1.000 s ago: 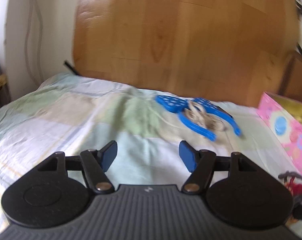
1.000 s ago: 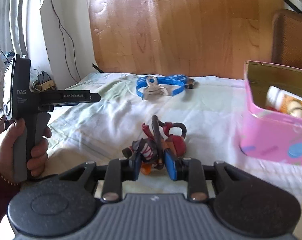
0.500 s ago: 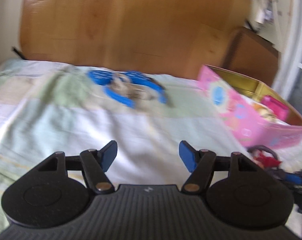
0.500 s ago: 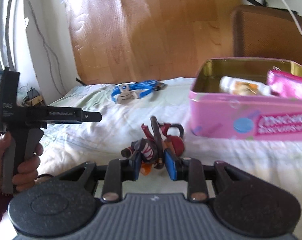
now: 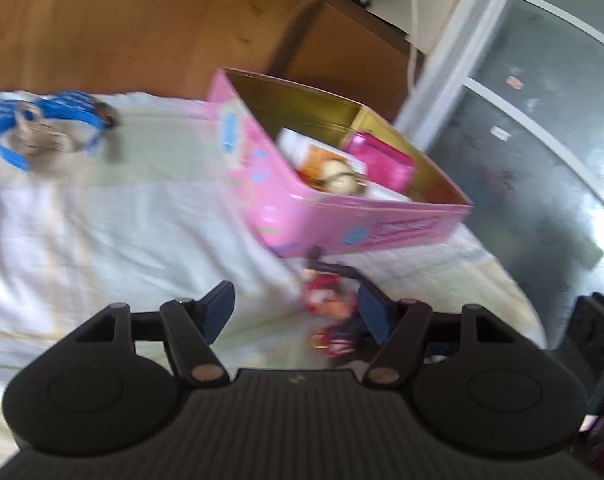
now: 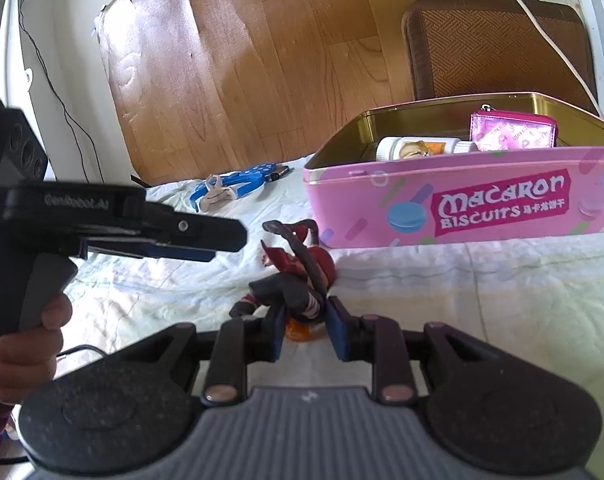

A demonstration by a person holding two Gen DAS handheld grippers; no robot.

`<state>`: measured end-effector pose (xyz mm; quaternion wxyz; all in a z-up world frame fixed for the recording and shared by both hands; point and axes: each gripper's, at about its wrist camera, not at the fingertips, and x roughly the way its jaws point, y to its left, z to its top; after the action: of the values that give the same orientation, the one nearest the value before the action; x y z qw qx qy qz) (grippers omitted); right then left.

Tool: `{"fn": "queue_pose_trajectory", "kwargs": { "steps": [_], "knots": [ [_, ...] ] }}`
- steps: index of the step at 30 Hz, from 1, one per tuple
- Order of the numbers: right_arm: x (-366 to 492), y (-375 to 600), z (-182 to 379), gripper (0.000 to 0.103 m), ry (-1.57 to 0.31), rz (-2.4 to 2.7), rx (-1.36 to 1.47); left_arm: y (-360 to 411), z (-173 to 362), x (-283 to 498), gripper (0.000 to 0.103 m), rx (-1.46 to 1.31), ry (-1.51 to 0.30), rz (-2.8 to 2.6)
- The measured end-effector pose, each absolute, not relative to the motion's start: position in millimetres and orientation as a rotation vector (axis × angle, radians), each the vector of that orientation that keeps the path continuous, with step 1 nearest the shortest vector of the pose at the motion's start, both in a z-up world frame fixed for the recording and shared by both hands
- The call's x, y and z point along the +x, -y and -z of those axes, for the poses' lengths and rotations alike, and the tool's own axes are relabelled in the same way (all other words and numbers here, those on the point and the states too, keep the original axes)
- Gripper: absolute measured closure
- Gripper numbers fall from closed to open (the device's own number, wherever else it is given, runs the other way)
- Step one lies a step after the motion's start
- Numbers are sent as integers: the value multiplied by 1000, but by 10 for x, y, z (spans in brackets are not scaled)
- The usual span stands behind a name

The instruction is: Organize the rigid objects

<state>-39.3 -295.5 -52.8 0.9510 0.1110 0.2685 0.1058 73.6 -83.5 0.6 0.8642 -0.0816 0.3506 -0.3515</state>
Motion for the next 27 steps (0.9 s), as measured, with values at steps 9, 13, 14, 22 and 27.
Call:
{"fn": "queue_pose_trajectory", "kwargs": {
  "steps": [9,13,14,22,27],
  "knots": [
    [-425,2869,537,81,-536,-233,162,1242,18,731,37,-104,-777,785],
    [-464,2844,509,82,-511,-222,144,1214,-1,790,50,-110,-783,774],
    [-486,2845,478,82,-492,-225,144,1178,-44,789,50,-127,-775,781],
    [-313,2878,-61,82,-263,-193,44,1347,-755,995,50,-71,-560,794],
    [272,3165,-179,82,-275,-122,55,1812,-911,1506,50,-16,-535,799]
  ]
}}
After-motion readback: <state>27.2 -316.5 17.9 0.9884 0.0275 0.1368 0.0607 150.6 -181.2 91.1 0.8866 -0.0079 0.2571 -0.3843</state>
